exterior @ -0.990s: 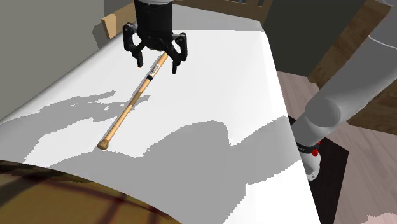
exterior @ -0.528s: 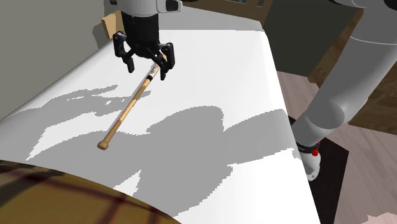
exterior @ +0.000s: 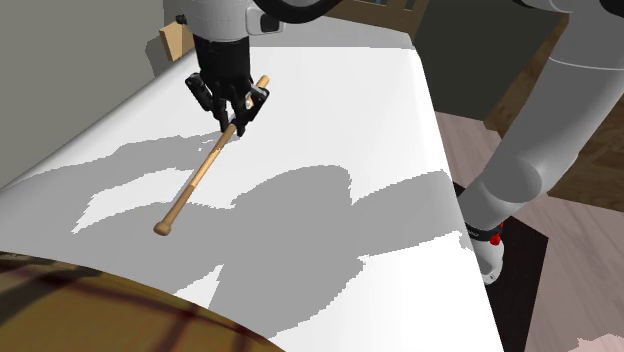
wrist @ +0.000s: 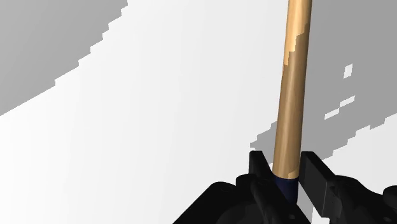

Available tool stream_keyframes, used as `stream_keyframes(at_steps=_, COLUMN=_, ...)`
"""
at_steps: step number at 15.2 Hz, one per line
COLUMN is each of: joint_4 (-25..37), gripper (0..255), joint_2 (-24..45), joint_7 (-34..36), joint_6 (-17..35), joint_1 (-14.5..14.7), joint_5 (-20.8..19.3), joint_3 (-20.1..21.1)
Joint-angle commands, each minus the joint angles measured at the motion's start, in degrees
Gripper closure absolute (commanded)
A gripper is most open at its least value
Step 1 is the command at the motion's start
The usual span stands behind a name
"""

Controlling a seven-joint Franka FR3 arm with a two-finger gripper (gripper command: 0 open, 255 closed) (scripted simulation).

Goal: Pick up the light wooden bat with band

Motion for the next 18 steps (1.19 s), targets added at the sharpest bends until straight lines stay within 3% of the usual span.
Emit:
stream_keyframes(at_steps=1, joint_4=-0.07, gripper=255, joint_2=0.18, joint_7=0.02, joint_6=0.27, joint_1=0.02, joint_5=-0.09, joint_3=-0.08)
stream_keyframes(at_steps=6, joint_4=-0.23, gripper=255, joint_2=0.03, joint_7=-0.02, joint_6=0.35, joint_1=-0.07, joint_5=0.03, joint_3=-0.03)
stream_keyframes(at_steps=18, joint_4=9.06, gripper=255, joint_2=-0.03, joint_7=-0.51, joint_6=-8.86, joint_1=1.04, joint_5=0.43, joint_3=0.40)
